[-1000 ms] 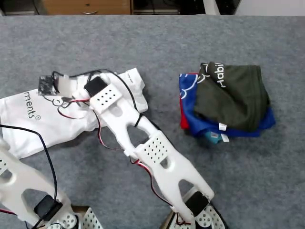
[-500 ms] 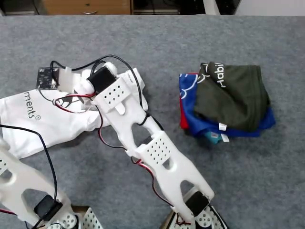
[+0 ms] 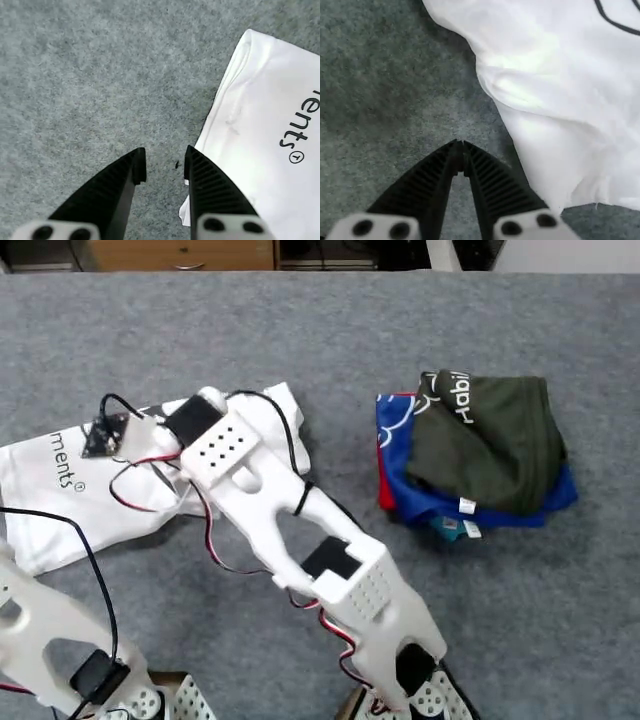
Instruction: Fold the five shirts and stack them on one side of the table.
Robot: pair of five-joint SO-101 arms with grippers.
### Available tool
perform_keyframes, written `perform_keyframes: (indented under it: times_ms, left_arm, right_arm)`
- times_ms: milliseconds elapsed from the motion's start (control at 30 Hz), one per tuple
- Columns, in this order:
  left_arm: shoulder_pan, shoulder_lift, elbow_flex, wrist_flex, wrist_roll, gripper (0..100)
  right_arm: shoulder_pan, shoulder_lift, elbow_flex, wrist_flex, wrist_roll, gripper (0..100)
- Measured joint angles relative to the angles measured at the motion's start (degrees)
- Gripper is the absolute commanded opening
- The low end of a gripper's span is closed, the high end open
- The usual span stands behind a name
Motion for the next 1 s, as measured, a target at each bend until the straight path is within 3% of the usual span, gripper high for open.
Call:
perform_keyframes:
  times_ms: [133, 300, 700, 900, 1000]
  left_arm:
    - [-0.7, 0.0, 0.0, 0.0, 0.0, 14]
    - [-0.7, 0.0, 0.0, 0.0, 1.2, 14]
    - [-1.1, 0.0, 0.0, 0.0, 1.8, 14]
    - [-1.1, 0.0, 0.0, 0.0, 1.8, 15]
    - [-1.1, -1.5, 0.9, 0.0, 1.8, 19]
  right_arm:
    - [0.0, 0.1, 8.1, -11.3, 0.0, 0.3]
    - [0.0, 7.5, 5.8, -23.0, -0.3, 0.3]
    - [2.4, 30.0, -33.2, -13.0, 2.1, 0.3]
    - [2.7, 35.4, -41.7, -9.7, 5.6, 0.3]
    - [3.5, 35.4, -48.4, -3.1, 5.6, 0.3]
